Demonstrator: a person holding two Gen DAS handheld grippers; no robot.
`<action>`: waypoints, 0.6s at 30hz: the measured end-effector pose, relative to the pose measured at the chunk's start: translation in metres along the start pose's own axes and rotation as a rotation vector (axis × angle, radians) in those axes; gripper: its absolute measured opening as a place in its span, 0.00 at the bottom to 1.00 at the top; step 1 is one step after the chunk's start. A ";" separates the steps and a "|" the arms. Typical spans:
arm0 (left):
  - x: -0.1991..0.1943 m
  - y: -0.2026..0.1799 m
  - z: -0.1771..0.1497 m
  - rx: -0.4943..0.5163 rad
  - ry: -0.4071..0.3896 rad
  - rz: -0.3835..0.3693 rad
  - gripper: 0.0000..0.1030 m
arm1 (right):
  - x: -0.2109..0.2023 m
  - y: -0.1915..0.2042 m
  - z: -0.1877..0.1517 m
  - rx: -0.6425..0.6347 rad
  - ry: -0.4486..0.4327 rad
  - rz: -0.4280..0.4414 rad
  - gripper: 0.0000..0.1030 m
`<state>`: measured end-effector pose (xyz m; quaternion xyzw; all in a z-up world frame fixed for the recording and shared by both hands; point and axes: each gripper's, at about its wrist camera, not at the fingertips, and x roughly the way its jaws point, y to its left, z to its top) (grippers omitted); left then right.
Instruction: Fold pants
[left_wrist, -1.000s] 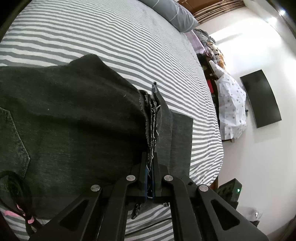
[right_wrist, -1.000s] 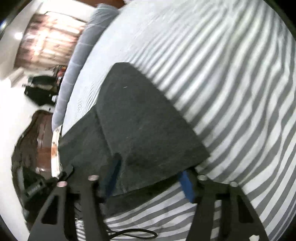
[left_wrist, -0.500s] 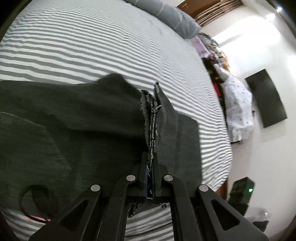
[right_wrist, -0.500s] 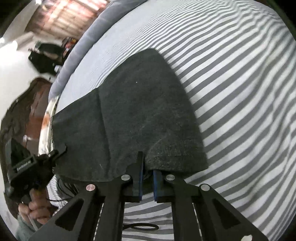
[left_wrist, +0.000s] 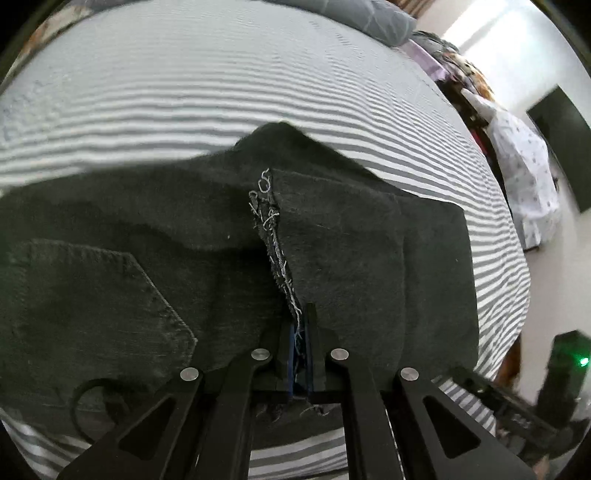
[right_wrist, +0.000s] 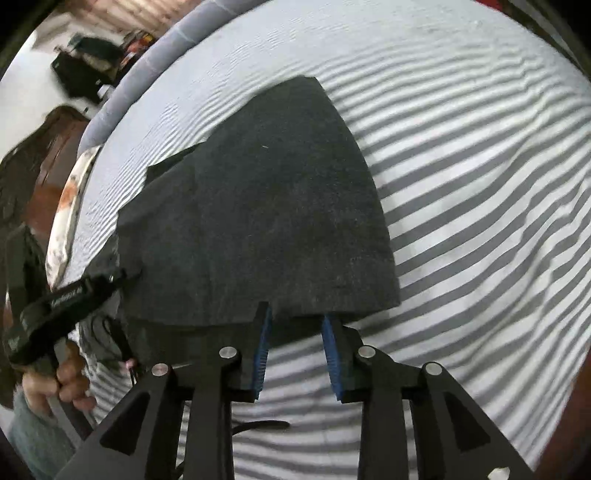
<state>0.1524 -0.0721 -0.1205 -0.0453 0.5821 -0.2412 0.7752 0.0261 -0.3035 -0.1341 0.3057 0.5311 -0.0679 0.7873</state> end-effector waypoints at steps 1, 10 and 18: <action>-0.004 -0.002 -0.002 0.017 -0.004 0.023 0.07 | -0.006 -0.002 -0.005 -0.026 -0.004 -0.013 0.26; -0.034 -0.001 -0.011 0.042 -0.105 0.160 0.09 | -0.016 0.014 0.012 -0.086 0.019 0.012 0.27; -0.025 -0.025 -0.016 0.148 -0.116 0.096 0.09 | -0.029 0.033 0.009 -0.203 -0.010 0.015 0.28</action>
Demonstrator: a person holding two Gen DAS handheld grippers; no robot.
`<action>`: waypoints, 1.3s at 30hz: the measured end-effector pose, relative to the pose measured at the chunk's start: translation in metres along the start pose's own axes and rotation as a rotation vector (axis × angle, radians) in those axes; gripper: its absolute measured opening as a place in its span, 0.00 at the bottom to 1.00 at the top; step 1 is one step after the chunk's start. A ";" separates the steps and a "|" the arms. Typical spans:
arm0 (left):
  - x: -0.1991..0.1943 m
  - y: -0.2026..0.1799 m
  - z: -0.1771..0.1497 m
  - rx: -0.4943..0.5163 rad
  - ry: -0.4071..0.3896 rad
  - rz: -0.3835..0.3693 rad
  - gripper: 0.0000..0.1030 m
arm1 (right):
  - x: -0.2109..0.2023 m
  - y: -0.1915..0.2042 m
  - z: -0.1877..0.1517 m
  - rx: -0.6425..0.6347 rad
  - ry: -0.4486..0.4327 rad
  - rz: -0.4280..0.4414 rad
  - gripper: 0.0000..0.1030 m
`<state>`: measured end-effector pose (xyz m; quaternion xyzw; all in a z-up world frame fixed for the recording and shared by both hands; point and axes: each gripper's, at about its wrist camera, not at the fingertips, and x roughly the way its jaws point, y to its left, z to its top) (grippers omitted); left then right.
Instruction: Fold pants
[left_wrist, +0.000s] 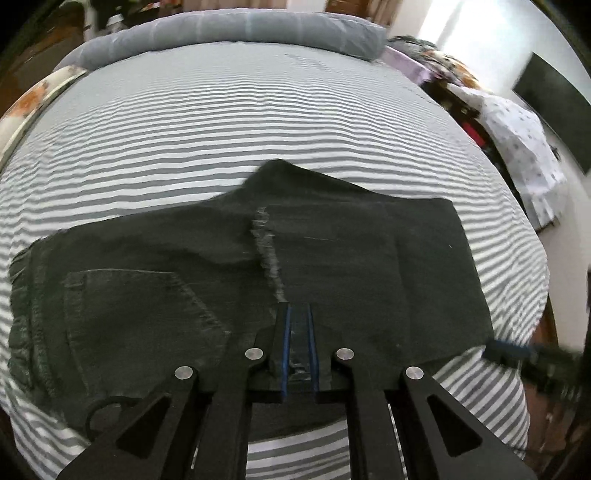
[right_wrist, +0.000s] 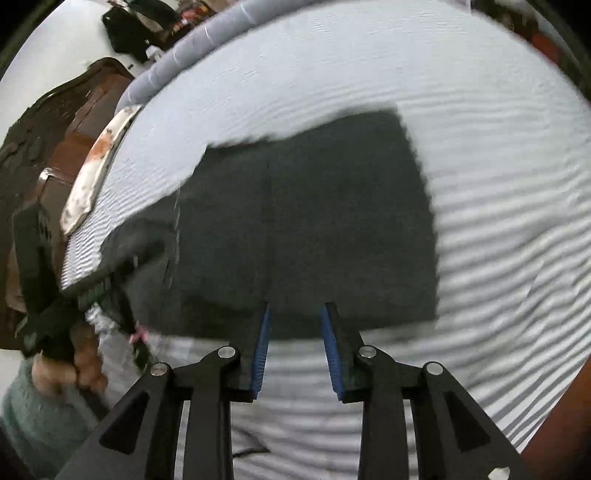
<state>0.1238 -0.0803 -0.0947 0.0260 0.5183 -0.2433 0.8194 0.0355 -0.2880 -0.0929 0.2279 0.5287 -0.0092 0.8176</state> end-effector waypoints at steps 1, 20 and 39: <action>0.005 -0.004 -0.002 0.013 0.007 -0.005 0.10 | -0.002 -0.002 0.007 -0.008 -0.033 -0.038 0.30; 0.036 0.012 -0.015 -0.045 0.129 -0.016 0.10 | 0.054 -0.028 0.050 0.002 -0.045 -0.200 0.39; -0.117 0.226 -0.058 -0.655 -0.215 -0.178 0.36 | 0.005 0.010 -0.026 0.018 -0.069 -0.115 0.67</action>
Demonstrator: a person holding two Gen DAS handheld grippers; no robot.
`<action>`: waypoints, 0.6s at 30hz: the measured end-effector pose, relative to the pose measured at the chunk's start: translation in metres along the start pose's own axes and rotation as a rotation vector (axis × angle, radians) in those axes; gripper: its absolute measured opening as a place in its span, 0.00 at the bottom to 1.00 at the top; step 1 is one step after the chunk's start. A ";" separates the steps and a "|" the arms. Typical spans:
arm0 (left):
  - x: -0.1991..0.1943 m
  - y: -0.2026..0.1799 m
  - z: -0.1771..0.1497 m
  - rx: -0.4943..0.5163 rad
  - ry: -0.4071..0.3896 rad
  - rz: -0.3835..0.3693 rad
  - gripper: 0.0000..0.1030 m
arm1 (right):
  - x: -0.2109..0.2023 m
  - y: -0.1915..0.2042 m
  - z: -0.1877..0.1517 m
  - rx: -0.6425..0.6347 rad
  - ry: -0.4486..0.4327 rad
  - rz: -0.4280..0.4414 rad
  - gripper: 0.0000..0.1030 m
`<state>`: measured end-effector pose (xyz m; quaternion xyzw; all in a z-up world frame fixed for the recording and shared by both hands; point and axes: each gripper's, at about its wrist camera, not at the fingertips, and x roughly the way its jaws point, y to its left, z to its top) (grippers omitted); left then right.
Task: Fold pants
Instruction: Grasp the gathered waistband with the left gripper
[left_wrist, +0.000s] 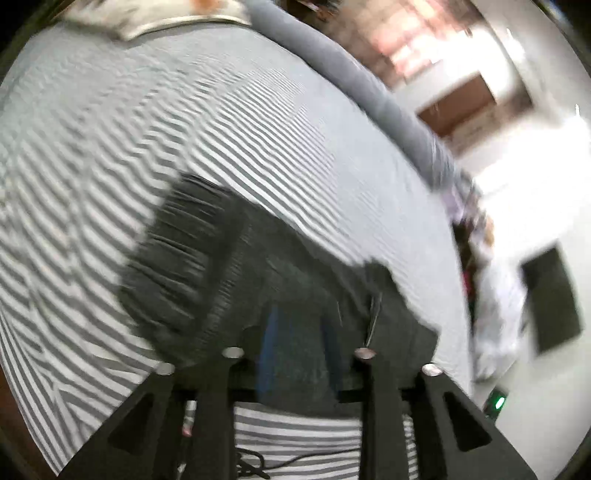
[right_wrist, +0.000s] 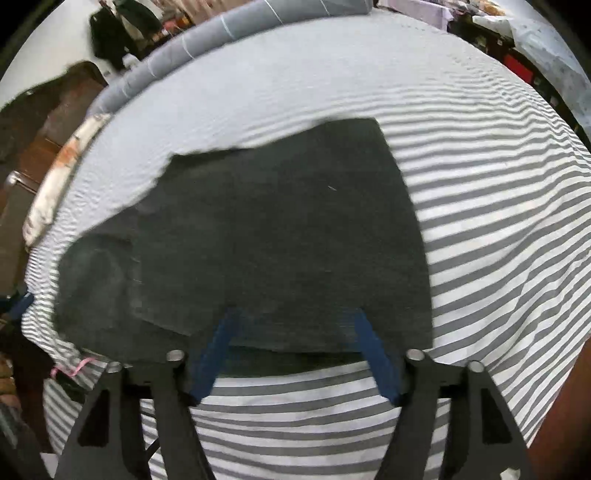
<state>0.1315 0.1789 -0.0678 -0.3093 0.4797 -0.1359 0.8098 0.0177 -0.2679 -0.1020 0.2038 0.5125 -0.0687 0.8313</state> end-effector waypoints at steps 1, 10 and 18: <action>-0.008 0.017 0.007 -0.056 -0.028 -0.006 0.43 | -0.005 0.004 -0.003 -0.001 -0.011 0.013 0.67; -0.005 0.089 0.028 -0.271 -0.055 -0.023 0.44 | -0.025 0.042 -0.001 0.016 -0.037 0.082 0.69; 0.022 0.128 0.032 -0.347 -0.035 -0.033 0.44 | -0.027 0.054 -0.002 0.024 -0.031 0.063 0.70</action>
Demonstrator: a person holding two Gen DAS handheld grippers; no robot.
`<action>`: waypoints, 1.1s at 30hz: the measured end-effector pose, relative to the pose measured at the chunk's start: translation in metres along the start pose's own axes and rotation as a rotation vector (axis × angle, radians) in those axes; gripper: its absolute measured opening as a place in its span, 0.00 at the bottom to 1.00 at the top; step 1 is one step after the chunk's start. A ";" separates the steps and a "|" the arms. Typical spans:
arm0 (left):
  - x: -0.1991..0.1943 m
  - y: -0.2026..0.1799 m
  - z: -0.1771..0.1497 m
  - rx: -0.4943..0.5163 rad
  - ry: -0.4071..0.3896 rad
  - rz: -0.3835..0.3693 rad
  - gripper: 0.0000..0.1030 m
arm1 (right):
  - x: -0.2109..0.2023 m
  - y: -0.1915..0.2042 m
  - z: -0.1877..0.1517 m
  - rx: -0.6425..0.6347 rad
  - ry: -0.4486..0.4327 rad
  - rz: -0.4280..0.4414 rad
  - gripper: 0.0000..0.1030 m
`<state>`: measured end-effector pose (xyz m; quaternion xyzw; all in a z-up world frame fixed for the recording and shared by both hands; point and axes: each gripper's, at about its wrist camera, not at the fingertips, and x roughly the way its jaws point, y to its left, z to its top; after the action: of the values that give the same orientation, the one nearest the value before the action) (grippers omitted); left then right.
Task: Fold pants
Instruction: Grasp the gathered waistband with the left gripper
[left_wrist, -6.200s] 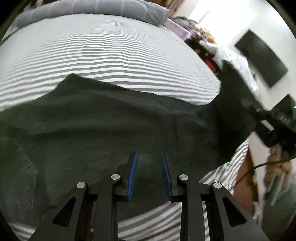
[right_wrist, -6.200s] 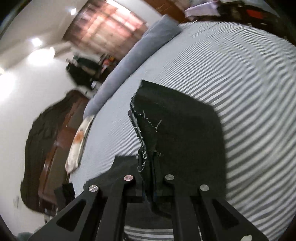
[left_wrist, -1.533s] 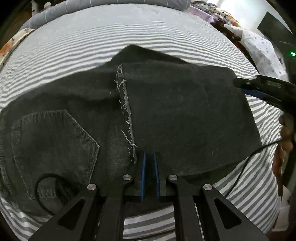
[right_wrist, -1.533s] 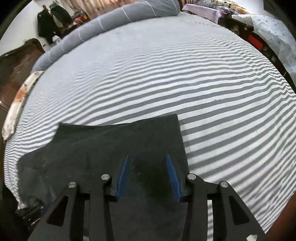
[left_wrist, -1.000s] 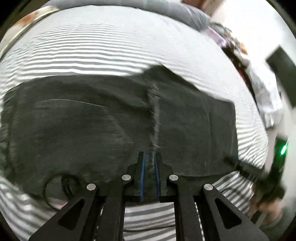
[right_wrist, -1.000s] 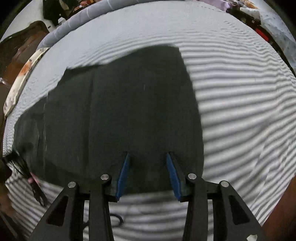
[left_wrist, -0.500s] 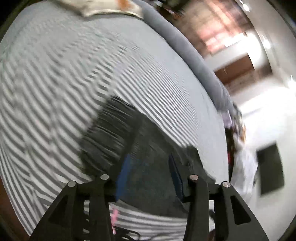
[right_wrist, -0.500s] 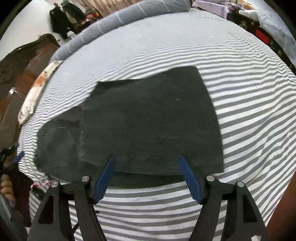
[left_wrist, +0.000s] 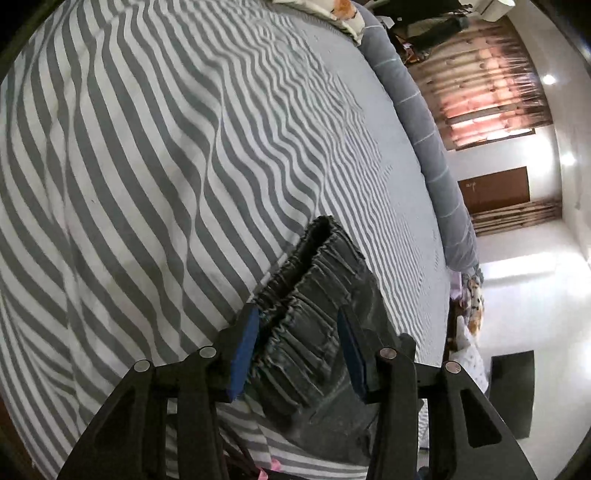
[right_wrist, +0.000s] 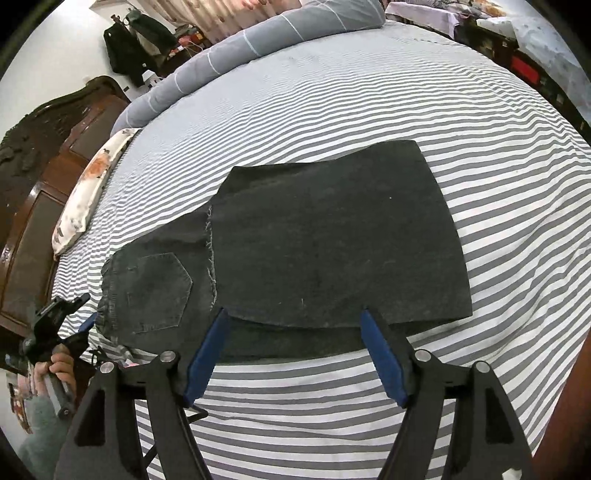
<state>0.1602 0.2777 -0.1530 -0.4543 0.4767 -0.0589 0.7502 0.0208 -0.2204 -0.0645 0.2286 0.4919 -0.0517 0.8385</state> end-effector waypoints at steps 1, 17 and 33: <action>0.004 0.001 0.000 0.005 0.003 0.000 0.44 | 0.001 0.001 0.000 0.001 0.004 -0.002 0.70; 0.028 -0.008 -0.015 0.093 0.030 0.058 0.46 | 0.013 0.023 0.001 -0.035 0.029 -0.012 0.70; 0.041 0.008 -0.007 -0.080 0.034 -0.033 0.49 | 0.029 0.030 -0.001 -0.067 0.054 -0.021 0.70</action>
<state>0.1746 0.2567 -0.1871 -0.4905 0.4840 -0.0599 0.7222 0.0443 -0.1898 -0.0794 0.1966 0.5183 -0.0376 0.8314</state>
